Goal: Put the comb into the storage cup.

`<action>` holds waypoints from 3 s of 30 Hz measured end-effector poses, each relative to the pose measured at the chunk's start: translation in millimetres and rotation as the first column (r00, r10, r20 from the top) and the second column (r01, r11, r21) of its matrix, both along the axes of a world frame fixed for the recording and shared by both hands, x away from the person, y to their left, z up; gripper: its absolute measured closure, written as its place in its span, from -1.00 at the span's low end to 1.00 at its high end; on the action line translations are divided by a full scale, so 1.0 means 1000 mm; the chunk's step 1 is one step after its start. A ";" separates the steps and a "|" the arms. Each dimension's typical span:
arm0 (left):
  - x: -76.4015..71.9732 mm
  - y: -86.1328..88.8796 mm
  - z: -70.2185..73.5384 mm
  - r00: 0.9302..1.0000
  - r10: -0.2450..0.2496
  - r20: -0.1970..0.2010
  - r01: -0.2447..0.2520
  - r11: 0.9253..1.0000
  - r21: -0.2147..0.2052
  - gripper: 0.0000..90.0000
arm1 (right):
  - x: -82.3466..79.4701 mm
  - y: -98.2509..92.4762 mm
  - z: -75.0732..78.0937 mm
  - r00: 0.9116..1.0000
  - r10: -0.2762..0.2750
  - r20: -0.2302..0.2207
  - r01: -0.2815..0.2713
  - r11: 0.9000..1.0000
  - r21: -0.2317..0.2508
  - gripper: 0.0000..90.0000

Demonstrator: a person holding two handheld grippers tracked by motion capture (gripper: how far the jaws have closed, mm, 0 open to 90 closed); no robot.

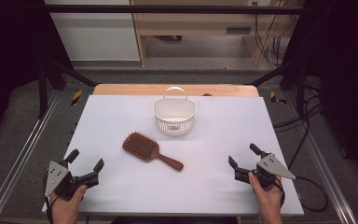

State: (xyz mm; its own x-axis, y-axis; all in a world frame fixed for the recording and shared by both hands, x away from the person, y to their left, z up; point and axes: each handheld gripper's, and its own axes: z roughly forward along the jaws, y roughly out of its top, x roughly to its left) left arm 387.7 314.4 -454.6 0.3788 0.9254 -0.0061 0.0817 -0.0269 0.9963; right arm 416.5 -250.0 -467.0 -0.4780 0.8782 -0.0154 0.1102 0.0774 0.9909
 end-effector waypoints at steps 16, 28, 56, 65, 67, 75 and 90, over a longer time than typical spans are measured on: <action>0.017 -0.009 0.012 0.993 -0.061 -0.096 0.062 0.998 0.006 -0.82 | 0.001 0.006 0.000 1.000 0.027 -0.013 -0.027 0.999 -0.030 -0.84; 0.072 -0.016 0.030 0.965 -0.098 -0.244 0.127 0.986 0.108 0.09 | 0.001 0.013 -0.002 0.999 0.043 -0.016 -0.044 0.998 -0.052 -0.85; 0.166 -0.045 -0.010 0.857 -0.086 -0.508 0.221 0.952 0.212 0.99 | 0.000 0.031 -0.004 0.993 0.112 -0.029 -0.114 0.989 -0.093 -0.85; 0.169 -0.053 -0.020 0.832 -0.088 -0.547 0.263 0.932 0.250 1.00 | -0.001 0.034 -0.004 0.991 0.130 -0.030 -0.132 0.986 -0.100 -0.85; 0.170 -0.055 -0.021 0.831 -0.087 -0.550 0.264 0.931 0.252 1.00 | -0.001 0.034 -0.004 0.991 0.129 -0.030 -0.131 0.987 -0.098 -0.85; 0.170 -0.056 -0.023 0.824 -0.087 -0.559 0.274 0.926 0.260 1.00 | -0.003 0.037 -0.002 0.989 0.138 -0.049 -0.142 0.986 -0.087 -0.87; 0.156 -0.088 -0.024 0.796 -0.193 -0.574 0.371 0.904 0.211 1.00 | -0.007 0.056 0.003 0.970 0.165 -0.177 -0.185 0.977 -0.106 -0.82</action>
